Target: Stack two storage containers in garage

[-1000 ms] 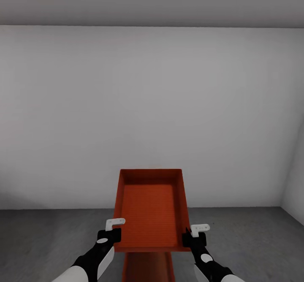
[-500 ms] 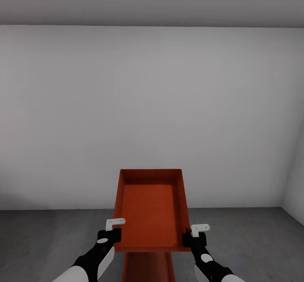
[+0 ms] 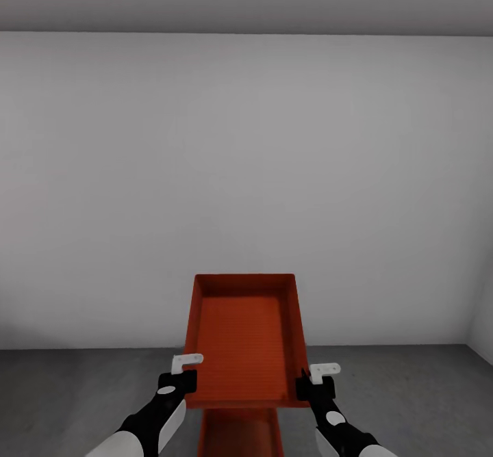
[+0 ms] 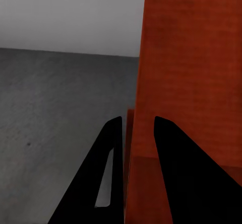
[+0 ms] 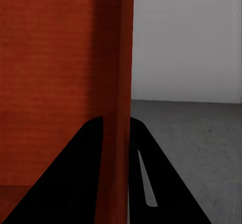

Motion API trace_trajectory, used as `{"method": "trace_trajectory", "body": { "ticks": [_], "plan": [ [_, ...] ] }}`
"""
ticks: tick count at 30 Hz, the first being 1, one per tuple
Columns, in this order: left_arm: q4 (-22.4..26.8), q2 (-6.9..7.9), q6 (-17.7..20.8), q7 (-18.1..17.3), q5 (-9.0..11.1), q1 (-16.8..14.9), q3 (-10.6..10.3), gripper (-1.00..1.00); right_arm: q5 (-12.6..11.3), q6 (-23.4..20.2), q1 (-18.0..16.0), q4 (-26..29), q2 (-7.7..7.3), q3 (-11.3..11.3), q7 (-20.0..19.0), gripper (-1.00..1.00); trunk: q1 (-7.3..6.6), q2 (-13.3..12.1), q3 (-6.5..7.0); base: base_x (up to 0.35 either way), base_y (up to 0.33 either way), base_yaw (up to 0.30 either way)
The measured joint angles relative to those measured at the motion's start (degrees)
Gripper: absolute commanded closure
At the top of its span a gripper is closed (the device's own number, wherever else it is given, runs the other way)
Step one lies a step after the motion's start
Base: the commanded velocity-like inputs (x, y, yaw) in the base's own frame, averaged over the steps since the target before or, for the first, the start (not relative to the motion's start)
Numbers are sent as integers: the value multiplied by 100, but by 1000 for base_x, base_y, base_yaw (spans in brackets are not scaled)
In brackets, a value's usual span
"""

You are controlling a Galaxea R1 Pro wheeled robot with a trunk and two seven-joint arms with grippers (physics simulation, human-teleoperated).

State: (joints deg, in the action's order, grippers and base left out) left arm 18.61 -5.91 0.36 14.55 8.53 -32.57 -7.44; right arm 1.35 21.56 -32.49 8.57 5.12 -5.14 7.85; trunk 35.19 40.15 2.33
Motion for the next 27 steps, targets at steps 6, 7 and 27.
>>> {"method": "trace_trajectory", "body": {
  "ticks": [6,7,27],
  "plan": [
    [1,-1,0,0,-4,0,2,100,-1,4,0,-2,0,1,0,100,0,0,0,290,0,0],
    [0,-1,0,0,-3,0,1,100,0,3,0,-2,0,1,0,100,0,0,0,290,0,0],
    [-1,0,-2,0,4,0,-1,100,1,0,0,0,0,0,0,100,2,-2,0,100,0,0]
  ]
}}
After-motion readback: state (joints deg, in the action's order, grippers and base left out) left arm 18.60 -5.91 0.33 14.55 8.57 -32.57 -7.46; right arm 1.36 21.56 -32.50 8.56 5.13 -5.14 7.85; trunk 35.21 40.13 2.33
